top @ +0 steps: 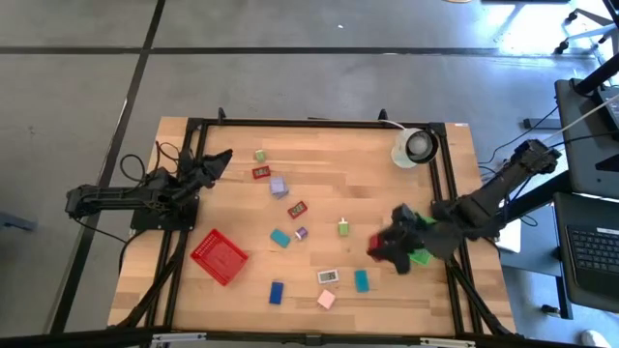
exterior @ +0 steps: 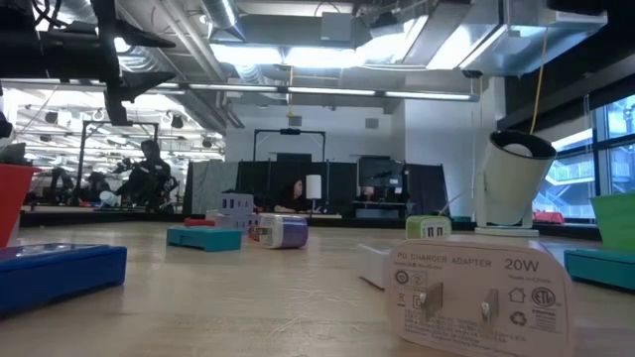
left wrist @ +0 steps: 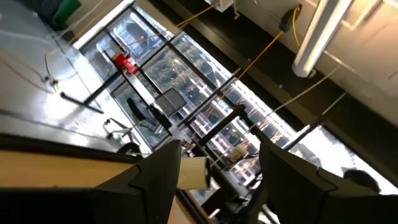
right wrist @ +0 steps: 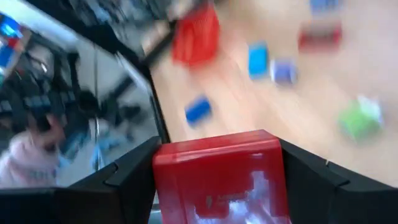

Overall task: Pick & Place Office items
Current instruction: Put the red power adapter into the green bin

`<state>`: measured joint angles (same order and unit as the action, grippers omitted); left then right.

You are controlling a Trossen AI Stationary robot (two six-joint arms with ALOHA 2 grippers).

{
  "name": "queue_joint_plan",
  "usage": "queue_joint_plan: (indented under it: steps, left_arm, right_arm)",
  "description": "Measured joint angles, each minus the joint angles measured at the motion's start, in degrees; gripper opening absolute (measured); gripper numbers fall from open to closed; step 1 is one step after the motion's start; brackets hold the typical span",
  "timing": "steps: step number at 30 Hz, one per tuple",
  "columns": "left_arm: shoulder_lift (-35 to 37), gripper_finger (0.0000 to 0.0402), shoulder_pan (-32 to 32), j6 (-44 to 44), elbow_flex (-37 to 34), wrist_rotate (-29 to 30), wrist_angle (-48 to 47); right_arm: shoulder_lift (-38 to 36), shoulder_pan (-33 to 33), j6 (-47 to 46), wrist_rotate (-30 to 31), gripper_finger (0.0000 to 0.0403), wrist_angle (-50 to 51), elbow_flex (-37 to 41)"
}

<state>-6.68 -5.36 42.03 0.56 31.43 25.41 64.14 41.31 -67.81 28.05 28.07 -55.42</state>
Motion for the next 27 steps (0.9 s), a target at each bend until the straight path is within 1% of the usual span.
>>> queue_joint_plan:
  steps: [5, 7, 9, 11, 13, 18, 20, 23, 27]
  left_arm:
    - [0.0, 0.0214, 0.0, 3.75, 0.0, -0.05, 0.0]
    - [-0.07, 0.0214, 0.01, 3.85, 0.0, -0.02, -0.01]
    - [-0.07, 0.0214, -0.01, 4.23, 0.0, -0.01, -0.02]
    - [-0.2, 0.0214, 0.01, 5.02, 0.0, -0.09, -0.07]
    - [-0.22, 0.0214, 0.0, 5.83, 0.0, -0.86, -0.2]
    - [-0.33, 0.0214, -0.01, 6.94, 0.0, -2.74, -1.03]
    - [-0.33, 0.0214, 0.0, 6.92, 0.02, -3.05, -1.72]
    - [-0.33, 0.0214, 0.01, 6.91, 0.01, -3.01, -2.22]
    - [-0.33, 0.0214, -0.01, 6.9, 0.02, -2.83, -2.34]
  right_arm:
    - [1.19, 5.76, -17.23, -3.26, 0.0272, 18.75, 0.0]
    - [2.49, 7.07, -24.03, -6.05, 0.0272, 27.45, 0.0]
    - [4.22, 7.71, -29.96, -10.15, 0.0272, 35.82, 0.0]
    - [6.07, 7.75, -33.15, -14.06, 0.0272, 42.21, 0.02]
    - [7.77, 7.71, -33.58, -15.72, 0.0272, 46.19, 0.02]
    - [10.86, 6.55, -30.89, -14.12, 0.0272, 47.91, 0.13]
    - [11.72, 5.7, -30.28, -14.0, 0.0272, 47.35, 1.4]
    - [12.23, 4.35, -30.79, -15.49, 0.0272, 46.14, 5.18]
    - [12.22, 3.09, -31.91, -19.09, 0.0272, 41.84, 10.64]
